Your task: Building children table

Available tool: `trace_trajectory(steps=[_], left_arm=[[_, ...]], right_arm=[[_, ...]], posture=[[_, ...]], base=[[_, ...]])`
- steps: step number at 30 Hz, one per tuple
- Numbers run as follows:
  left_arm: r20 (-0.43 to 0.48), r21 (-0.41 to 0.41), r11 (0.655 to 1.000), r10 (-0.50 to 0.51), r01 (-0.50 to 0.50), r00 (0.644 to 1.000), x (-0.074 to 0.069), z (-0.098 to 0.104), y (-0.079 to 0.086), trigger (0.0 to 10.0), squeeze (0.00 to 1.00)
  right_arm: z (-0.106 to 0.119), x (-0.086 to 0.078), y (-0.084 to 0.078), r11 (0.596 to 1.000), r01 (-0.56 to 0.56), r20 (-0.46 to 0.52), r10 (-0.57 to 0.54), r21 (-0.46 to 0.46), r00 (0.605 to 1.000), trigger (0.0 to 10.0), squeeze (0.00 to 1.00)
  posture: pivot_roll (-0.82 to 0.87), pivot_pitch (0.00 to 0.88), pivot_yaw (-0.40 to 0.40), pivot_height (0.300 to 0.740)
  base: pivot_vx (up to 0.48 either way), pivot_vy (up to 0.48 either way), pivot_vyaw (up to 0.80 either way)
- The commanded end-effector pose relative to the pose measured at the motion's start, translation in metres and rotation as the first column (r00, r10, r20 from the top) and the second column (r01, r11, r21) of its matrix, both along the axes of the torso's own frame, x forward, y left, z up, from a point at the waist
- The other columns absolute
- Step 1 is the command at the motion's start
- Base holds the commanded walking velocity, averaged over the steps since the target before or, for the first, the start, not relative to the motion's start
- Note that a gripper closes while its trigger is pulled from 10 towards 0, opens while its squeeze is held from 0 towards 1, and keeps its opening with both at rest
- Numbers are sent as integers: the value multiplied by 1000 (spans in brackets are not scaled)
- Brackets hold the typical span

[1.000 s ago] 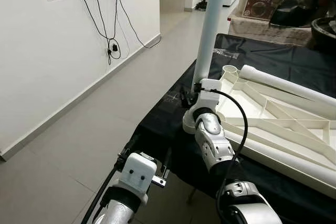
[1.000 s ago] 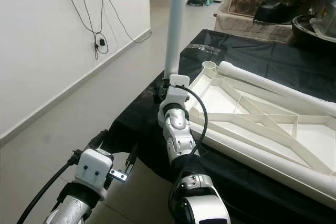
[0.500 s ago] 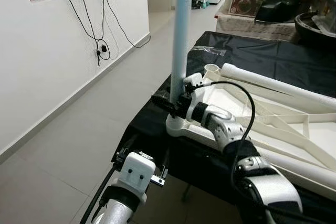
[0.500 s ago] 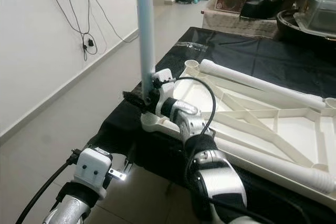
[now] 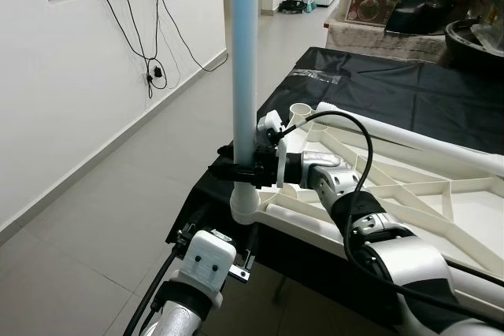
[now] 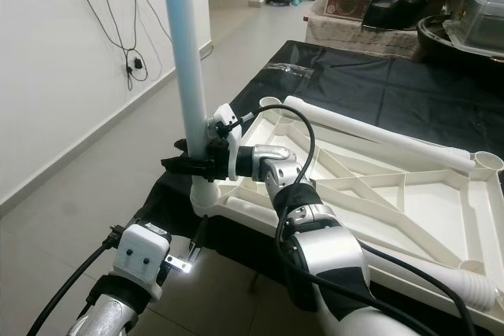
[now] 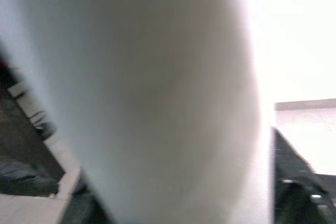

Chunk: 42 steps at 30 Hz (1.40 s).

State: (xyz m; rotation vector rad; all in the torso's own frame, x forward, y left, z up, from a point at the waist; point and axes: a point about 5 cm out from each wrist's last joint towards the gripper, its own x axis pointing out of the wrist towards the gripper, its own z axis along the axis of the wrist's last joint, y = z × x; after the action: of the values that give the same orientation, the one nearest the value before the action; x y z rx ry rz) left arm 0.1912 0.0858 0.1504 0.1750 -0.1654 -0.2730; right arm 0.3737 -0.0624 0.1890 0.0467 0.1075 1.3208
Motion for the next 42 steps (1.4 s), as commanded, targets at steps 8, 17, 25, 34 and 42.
trace_trajectory(steps=[8,17,25,34,42], left_arm=[[-1,-3,1000,10,-10,1000,-1,-1,1,10000,0],[-2,-4,1000,4,-4,1000,0,-1,0,10000,0],[0,-3,1000,1,-1,1000,1,-2,-1,10000,0],[-5,-2,1000,3,-3,1000,0,-3,0,10000,0],[-6,-1,1000,4,-4,1000,1,-3,1,10000,0]], right_arm=[[-4,16,0,913,408,52,-408,15,911,0,0],[-23,27,-45,447,893,77,-890,-49,449,0,0],[-39,13,-66,-65,994,-43,-997,-89,-69,0,0],[-40,10,-47,-54,994,-31,-998,-95,-57,10000,0],[-12,18,-31,186,976,-97,-975,117,198,10000,0]], posture=[[87,30,-34,740],[68,26,-21,740],[76,27,-28,740],[76,36,-32,740],[74,36,-29,740]], base=[[0,0,0],[0,0,0],[0,0,0],[0,0,0],[0,0,0]])
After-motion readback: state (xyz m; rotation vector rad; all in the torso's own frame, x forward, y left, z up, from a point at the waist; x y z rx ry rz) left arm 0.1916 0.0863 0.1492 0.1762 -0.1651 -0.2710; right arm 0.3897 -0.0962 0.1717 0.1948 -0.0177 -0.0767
